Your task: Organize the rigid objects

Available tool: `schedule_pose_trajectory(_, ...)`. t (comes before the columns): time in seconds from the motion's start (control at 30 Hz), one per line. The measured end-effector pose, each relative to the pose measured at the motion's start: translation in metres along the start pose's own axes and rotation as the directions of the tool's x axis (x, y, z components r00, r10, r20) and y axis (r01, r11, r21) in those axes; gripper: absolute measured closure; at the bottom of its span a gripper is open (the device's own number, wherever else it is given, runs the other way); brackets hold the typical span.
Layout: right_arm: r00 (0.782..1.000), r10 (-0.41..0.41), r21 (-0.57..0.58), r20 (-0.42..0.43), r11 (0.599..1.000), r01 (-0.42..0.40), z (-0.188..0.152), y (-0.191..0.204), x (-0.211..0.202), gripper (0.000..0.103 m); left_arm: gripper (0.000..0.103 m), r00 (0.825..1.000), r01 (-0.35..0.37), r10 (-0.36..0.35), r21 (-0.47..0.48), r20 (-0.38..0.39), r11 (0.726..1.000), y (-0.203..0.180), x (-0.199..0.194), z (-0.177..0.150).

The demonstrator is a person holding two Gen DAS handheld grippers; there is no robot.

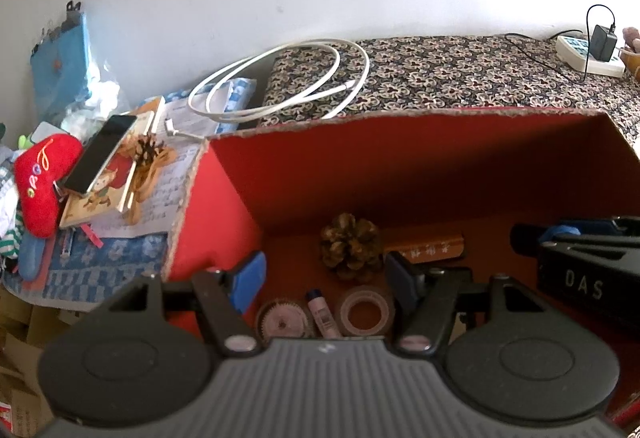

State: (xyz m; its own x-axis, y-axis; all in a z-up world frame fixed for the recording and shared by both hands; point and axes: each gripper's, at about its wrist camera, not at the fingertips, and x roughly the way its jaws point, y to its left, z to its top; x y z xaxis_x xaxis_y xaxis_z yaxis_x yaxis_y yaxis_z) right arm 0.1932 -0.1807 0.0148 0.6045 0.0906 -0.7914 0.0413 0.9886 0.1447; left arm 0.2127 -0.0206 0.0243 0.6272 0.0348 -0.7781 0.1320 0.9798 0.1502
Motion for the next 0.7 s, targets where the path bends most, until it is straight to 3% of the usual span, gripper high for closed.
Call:
schedule_pose_trajectory(0.47,0.999,-0.035,-0.049,0.021,0.998,0.036,-0.0008,0.0075,-0.0025,0.087,0.035,0.998,0.058,-0.058,-0.007,-0.011,0.998,0.0046,0.0037,0.0017)
schedule_pose_trajectory(0.7,1.0,-0.021,-0.007,-0.004,1.0,0.021,0.0006,0.0023,0.0008,0.087,0.035,0.999,0.049,-0.049,-0.007,-0.008,0.999,0.0042,0.0028,0.001)
